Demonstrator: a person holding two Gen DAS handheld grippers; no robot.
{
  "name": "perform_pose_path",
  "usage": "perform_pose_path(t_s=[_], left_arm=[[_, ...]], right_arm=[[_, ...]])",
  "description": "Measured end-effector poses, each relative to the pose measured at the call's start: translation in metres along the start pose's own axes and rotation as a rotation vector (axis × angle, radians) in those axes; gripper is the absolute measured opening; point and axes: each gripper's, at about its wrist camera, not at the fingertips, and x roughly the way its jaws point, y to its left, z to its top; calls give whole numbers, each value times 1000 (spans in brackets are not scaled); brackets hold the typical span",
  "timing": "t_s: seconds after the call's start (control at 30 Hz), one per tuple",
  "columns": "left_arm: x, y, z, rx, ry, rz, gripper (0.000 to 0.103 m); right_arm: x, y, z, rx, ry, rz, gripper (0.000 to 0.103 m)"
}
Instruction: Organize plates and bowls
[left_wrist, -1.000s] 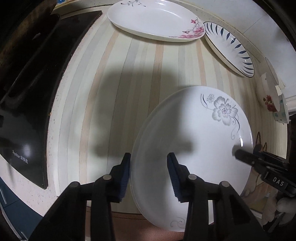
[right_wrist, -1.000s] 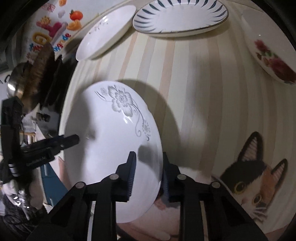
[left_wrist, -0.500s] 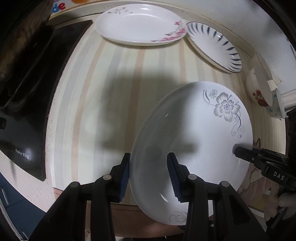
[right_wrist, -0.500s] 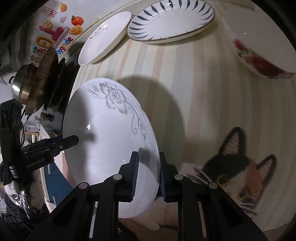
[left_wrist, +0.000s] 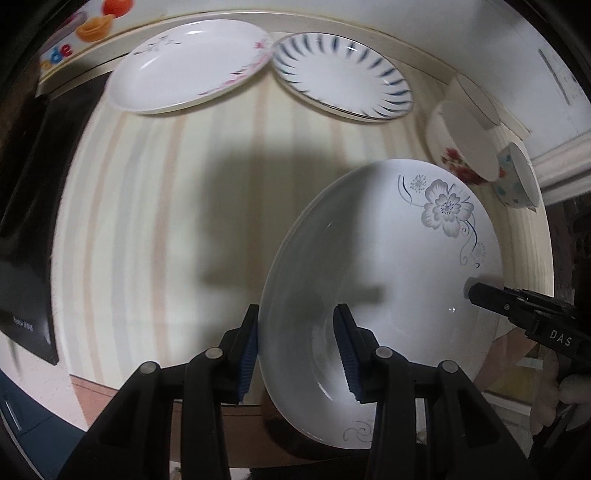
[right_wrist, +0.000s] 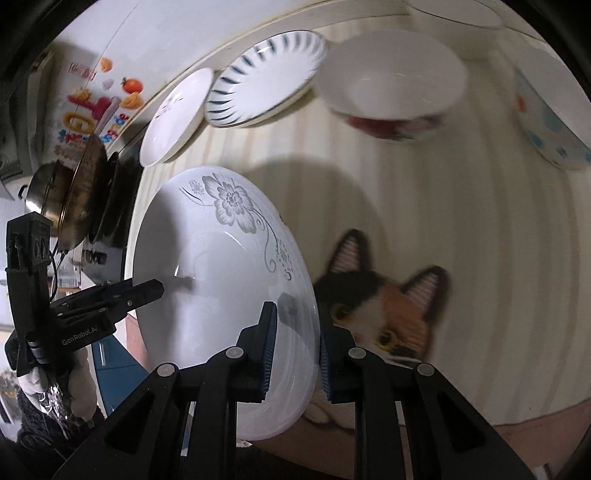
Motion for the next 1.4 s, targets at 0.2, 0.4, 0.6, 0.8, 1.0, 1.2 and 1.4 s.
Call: perform_pose_path(t_s=[0.2, 0.4, 0.6, 0.8, 1.0, 1.2, 1.4], left_arm=[[19, -28, 15, 36, 25, 0, 37], [40, -44, 22, 53, 56, 18, 37], [59, -59, 29, 50, 75, 36, 37], [68, -63, 26, 55, 84, 53, 37], [76, -74, 25, 64, 71, 70, 37], [79, -82, 17, 75, 51, 82, 37], [66, -74, 21, 62, 64, 52, 37]], right_arm=[[-5, -35, -11, 61, 11, -3, 23], [-3, -57, -19, 93, 24, -6, 23], [-3, -69, -17, 103, 32, -3, 23], [0, -73, -18, 114, 36, -8, 23], [0, -78, -19, 123, 37, -6, 23], [3, -77, -23, 148, 23, -10, 23], [-8, -83, -26, 212, 34, -2, 23]])
